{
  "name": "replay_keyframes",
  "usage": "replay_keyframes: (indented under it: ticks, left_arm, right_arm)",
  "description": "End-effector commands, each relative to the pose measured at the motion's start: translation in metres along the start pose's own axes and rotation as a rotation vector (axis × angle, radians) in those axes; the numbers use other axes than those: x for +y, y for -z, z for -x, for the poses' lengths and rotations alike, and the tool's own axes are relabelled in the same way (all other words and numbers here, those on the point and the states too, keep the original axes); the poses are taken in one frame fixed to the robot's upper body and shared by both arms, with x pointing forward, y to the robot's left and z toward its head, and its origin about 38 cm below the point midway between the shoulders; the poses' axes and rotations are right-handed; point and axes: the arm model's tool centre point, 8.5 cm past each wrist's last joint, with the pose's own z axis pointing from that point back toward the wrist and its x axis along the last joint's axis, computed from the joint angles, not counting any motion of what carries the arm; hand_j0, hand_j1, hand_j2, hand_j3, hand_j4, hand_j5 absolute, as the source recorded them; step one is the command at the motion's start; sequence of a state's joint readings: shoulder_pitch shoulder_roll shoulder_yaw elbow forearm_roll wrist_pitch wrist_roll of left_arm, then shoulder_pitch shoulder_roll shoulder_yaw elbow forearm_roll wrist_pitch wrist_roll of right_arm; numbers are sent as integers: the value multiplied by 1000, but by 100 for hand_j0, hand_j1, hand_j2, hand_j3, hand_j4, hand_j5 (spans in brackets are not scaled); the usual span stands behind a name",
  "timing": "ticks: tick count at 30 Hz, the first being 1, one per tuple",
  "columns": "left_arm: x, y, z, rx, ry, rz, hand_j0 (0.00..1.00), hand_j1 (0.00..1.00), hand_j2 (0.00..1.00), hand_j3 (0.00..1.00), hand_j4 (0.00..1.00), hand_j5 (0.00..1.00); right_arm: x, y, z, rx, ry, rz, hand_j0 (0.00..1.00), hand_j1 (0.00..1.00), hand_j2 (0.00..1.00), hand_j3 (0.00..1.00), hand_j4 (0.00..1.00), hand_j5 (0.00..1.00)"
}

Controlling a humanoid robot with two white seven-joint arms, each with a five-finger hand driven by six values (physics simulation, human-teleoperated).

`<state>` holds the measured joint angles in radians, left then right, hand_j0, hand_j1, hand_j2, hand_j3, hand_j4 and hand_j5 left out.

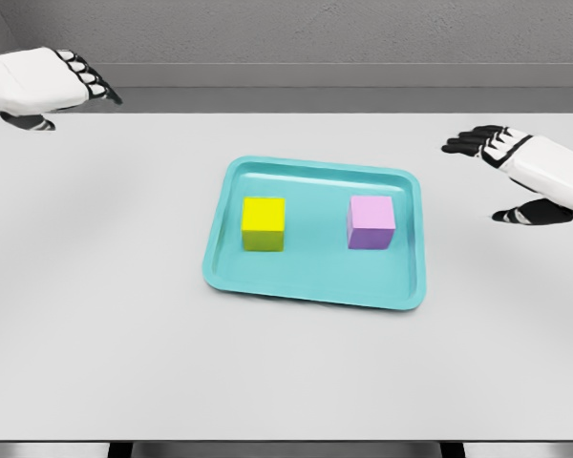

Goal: Push two cubes

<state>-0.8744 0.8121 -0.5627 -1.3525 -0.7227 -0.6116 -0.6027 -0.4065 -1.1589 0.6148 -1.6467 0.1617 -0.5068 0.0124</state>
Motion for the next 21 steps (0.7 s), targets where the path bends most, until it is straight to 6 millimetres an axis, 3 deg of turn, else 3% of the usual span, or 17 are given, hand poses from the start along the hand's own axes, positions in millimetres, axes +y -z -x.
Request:
replay_keyframes:
  ticks: [1, 5, 8, 11, 12, 14, 18, 21]
  left_arm:
    - [-40, 36, -22, -75, -44, 124, 76, 76, 76, 76, 76, 76]
    - [-40, 57, -38, -119, -53, 124, 75, 75, 75, 75, 75, 75]
    - [-35, 65, -46, -136, -51, 111, 75, 75, 75, 75, 75, 75]
    - [-41, 76, -50, -136, -61, 129, 75, 75, 75, 75, 75, 75]
    - [-42, 77, -49, -134, -68, 131, 75, 75, 75, 75, 75, 75]
    - [-39, 83, -54, -146, -72, 121, 73, 73, 73, 73, 73, 73]
    - [-30, 100, -71, -177, -58, 102, 71, 71, 71, 71, 71, 71]
    - [-27, 100, -70, -178, -65, 93, 71, 71, 71, 71, 71, 71]
  right_arm:
    - [4, -3, 10, 70, 5, -45, 98, 98, 98, 98, 98, 98]
    - [10, -4, 12, 90, -2, -103, 82, 82, 82, 82, 82, 82]
    - [15, -5, 12, 92, 5, -133, 82, 82, 82, 82, 82, 82]
    - [20, -20, 17, 123, 0, -177, 84, 84, 84, 84, 84, 84]
    - [21, -20, 17, 124, 1, -181, 76, 76, 76, 76, 76, 76]
    - [27, -22, 17, 121, -10, -272, 30, 30, 30, 30, 30, 30]
    - [31, -23, 17, 118, -41, -301, 5, 5, 5, 5, 5, 5]
    - [35, -24, 16, 106, -37, -339, 3, 3, 3, 3, 3, 3]
